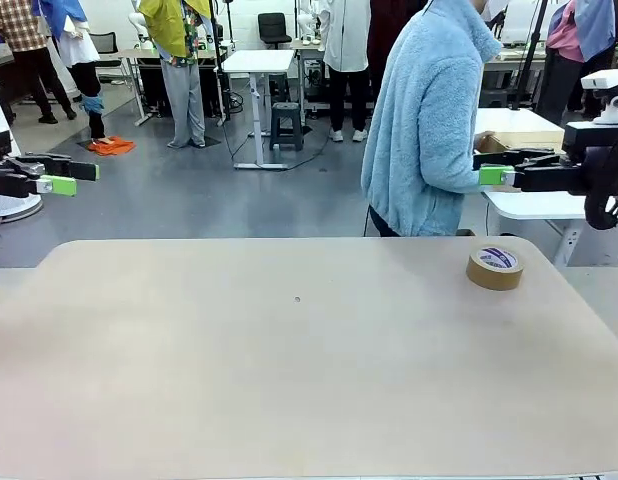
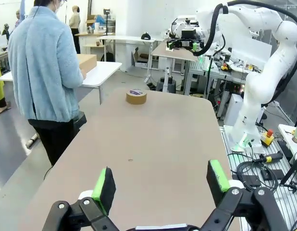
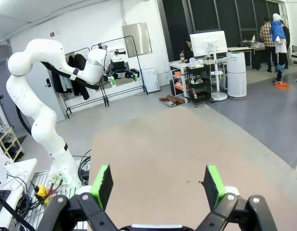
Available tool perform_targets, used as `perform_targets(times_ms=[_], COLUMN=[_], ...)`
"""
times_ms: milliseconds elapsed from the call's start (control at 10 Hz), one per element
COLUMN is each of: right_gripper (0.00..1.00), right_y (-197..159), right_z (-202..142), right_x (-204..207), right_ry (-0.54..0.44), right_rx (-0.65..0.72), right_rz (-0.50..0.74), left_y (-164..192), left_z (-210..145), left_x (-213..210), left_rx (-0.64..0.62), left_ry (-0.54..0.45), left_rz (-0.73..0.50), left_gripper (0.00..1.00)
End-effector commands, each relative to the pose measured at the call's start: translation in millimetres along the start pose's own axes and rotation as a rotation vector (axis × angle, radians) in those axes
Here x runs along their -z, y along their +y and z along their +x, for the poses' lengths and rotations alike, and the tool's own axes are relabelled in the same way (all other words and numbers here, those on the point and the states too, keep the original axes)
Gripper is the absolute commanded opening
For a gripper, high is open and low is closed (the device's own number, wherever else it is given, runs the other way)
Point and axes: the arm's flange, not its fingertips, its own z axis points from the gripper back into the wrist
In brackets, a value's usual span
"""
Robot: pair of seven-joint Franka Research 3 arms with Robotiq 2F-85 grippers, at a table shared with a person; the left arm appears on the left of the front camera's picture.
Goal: Wrap the clocks to prevent damage.
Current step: After the human seals the box with tape, release both hands from the side flaps of the Package Box.
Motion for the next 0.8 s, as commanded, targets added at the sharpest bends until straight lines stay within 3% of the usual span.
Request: perform_targets(times_ms=[0, 100, 300, 700], right_gripper=[1.0, 1.0, 1.0, 1.0], right_y=[-6.1, -10.4, -2.1, -2.1], right_z=[1.7, 3.1, 0.9, 0.9], right_x=[-1.3, -1.6, -1.1, -1.1], right_ry=[0.003, -0.009, 0.001, 0.001], right_rx=[-0.008, 0.022, 0.0, 0.0], right_rz=[-0.003, -0.043, -0.004, -0.004], left_y=[4.0, 5.7, 8.5, 2.9], left_z=[-1.1, -2.0, 1.1, -5.4], left_x=[-1.0, 0.3, 3.3, 4.0], left_rx=[0.016, 0.009, -0.025, -0.011], left_ry=[-0.041, -0.029, 0.018, -0.016], left_rz=[-0.023, -0.052, -0.083, -0.042], left_gripper=[1.0, 1.0, 1.0, 1.0])
